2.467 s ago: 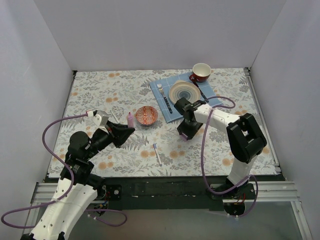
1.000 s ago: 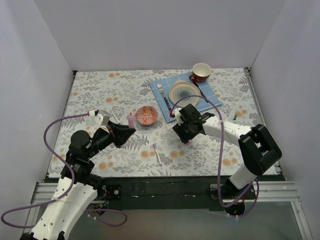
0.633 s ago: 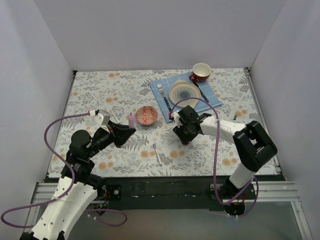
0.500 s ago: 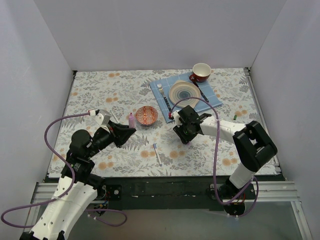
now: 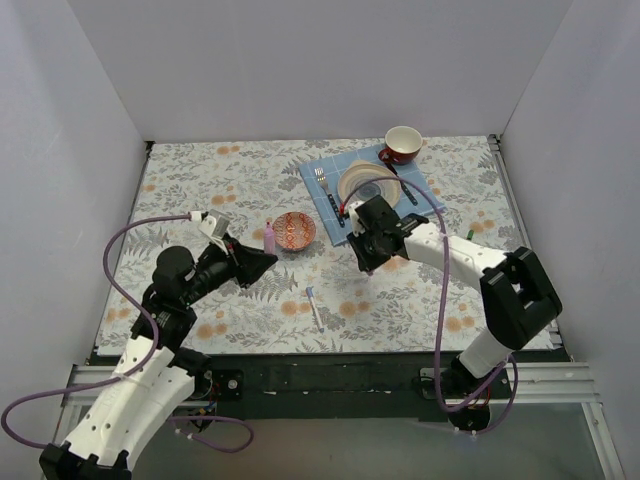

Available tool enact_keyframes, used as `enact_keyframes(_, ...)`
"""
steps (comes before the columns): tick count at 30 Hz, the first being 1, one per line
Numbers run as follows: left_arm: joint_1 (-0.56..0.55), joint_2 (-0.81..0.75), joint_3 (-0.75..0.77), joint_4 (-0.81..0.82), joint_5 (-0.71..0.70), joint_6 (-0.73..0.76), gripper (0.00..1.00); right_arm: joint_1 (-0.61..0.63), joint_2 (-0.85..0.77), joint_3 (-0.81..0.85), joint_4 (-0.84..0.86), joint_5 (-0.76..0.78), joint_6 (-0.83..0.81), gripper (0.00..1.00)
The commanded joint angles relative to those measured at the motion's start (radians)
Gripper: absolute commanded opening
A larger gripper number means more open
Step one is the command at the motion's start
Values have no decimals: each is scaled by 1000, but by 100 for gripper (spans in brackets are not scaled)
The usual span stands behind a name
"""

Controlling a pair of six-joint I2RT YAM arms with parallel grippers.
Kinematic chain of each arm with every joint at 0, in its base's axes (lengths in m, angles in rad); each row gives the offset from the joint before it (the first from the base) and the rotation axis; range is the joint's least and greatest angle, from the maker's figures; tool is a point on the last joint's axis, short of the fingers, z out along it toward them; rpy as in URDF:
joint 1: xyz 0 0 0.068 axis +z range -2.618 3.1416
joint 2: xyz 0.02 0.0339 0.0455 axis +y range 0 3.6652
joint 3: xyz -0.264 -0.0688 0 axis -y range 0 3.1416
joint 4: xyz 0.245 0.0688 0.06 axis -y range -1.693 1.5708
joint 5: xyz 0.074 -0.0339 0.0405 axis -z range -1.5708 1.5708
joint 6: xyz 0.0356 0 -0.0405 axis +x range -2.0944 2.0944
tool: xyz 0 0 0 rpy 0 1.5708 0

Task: Insert the pens into the pen caps

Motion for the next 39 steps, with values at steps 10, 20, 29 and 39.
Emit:
enact_keyframes(10,0,33,16,-49,-47,61,0,136,-108,479,266,27,524,1)
enact_keyframes(20,-1,8,10,-53,-64,60,0,314,15,616,348,172,586,1)
enact_keyframes(29,0,-1,9,-56,-67,57,0,394,1,542,449,233,552,1)
enact_keyframes(39,0,-12,9,-56,-73,55,0,405,-34,502,461,276,508,1)
